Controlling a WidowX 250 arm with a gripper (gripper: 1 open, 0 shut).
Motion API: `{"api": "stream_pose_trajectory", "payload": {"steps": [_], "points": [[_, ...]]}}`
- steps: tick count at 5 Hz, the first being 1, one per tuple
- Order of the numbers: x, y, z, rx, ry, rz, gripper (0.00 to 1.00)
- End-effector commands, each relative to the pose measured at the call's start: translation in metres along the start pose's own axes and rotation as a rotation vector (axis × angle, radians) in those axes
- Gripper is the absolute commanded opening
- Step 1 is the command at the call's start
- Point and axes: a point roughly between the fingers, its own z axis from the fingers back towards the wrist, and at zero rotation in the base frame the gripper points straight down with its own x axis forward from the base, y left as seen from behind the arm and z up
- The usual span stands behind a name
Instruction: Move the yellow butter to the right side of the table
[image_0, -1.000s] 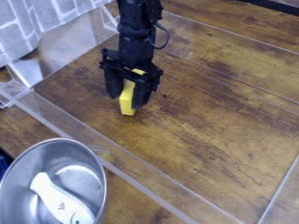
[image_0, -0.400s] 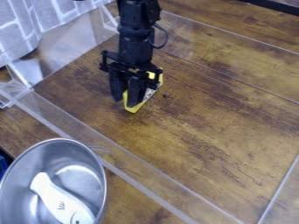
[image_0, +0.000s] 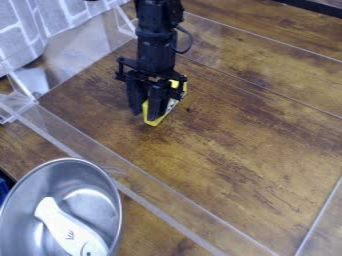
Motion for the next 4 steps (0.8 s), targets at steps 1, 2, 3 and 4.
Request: {"api": "stream_pose_trajectory", "payload": {"steps": [1,2,3,4], "points": [[0.004,0.01,-0.008,-0.009,-0.005,0.013,0.0],[0.006,0.012,-0.014,-0.013,0.005,0.017,0.0],[0.007,0.014,-0.019,-0.018,0.014,0.02,0.0],[0.009,0.016,-0.025,-0.022,0.024,0.024,0.0]]}}
